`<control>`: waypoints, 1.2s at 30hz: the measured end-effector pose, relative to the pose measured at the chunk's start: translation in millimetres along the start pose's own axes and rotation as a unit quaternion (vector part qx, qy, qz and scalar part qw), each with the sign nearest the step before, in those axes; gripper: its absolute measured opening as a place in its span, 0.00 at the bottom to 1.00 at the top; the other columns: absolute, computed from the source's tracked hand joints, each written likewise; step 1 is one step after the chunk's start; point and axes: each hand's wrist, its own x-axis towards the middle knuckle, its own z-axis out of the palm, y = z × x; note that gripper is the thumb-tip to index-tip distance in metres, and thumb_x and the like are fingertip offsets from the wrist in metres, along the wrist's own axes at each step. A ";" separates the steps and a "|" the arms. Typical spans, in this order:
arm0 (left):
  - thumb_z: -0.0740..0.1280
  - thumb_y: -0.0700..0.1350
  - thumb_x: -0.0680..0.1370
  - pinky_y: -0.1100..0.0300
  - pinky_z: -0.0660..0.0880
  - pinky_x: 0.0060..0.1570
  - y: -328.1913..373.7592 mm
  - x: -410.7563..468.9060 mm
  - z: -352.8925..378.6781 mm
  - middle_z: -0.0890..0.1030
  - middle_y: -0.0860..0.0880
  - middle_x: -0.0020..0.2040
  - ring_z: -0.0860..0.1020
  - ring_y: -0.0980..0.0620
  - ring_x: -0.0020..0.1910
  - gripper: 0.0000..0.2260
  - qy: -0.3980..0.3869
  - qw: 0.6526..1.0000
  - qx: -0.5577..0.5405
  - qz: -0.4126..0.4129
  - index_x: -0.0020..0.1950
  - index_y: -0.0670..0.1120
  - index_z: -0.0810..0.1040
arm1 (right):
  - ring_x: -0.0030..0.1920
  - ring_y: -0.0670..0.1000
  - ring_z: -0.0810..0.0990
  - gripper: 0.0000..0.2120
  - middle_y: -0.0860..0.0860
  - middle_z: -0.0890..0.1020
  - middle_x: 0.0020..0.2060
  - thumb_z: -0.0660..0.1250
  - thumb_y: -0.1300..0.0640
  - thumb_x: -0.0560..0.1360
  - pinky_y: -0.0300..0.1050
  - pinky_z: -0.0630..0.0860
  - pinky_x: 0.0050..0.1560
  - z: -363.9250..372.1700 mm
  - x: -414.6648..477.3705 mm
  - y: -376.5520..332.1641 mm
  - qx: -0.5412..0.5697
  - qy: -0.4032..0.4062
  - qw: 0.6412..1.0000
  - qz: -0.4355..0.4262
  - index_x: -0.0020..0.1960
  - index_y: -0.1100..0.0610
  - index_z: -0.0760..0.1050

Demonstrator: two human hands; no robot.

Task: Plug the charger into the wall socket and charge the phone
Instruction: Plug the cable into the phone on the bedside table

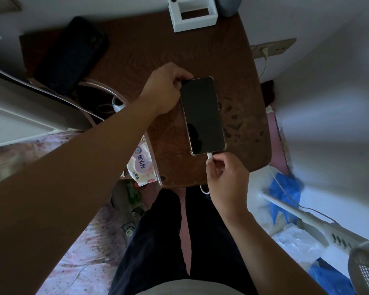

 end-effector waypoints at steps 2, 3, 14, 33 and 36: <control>0.57 0.35 0.79 0.71 0.63 0.53 -0.1 -0.1 -0.2 0.75 0.47 0.63 0.69 0.59 0.55 0.17 -0.001 1.000 0.001 -0.002 0.62 0.46 0.78 | 0.34 0.45 0.79 0.02 0.51 0.82 0.36 0.71 0.60 0.73 0.36 0.77 0.34 0.0 0.2 0.3 -0.001 0.000 1.000 -0.001 0.44 0.59 0.79; 0.57 0.35 0.79 0.71 0.63 0.52 -0.4 0.1 -0.2 0.75 0.46 0.63 0.70 0.58 0.56 0.17 -0.001 1.000 0.003 -0.001 0.62 0.46 0.78 | 0.33 0.44 0.79 0.02 0.51 0.82 0.36 0.71 0.60 0.73 0.36 0.76 0.33 0.2 0.4 0.5 0.000 0.001 1.000 -0.002 0.44 0.59 0.79; 0.56 0.34 0.79 0.69 0.63 0.54 -1.0 -1.0 0.0 0.76 0.45 0.62 0.73 0.53 0.60 0.17 -0.001 1.000 0.008 0.010 0.63 0.45 0.77 | 0.32 0.45 0.77 0.02 0.52 0.81 0.35 0.71 0.61 0.72 0.38 0.75 0.33 1.0 0.9 2.4 0.001 0.001 1.000 -0.002 0.43 0.59 0.79; 0.59 0.34 0.75 0.58 0.67 0.64 -7.8 -31.7 6.9 0.71 0.42 0.65 0.70 0.45 0.63 0.22 0.061 0.998 -0.010 0.013 0.68 0.45 0.72 | 0.34 0.43 0.78 0.03 0.49 0.82 0.36 0.71 0.58 0.73 0.29 0.71 0.34 -0.8 1.2 2.2 -0.026 -0.017 1.000 -0.002 0.44 0.57 0.79; 0.60 0.35 0.75 0.56 0.65 0.66 -10.6 -72.5 1.0 0.70 0.42 0.65 0.69 0.44 0.64 0.22 0.079 0.997 0.004 -0.010 0.69 0.45 0.71 | 0.36 0.44 0.79 0.06 0.49 0.82 0.39 0.69 0.53 0.74 0.31 0.72 0.34 -9.9 -1.2 -1.8 -0.063 -0.052 0.996 0.027 0.47 0.55 0.78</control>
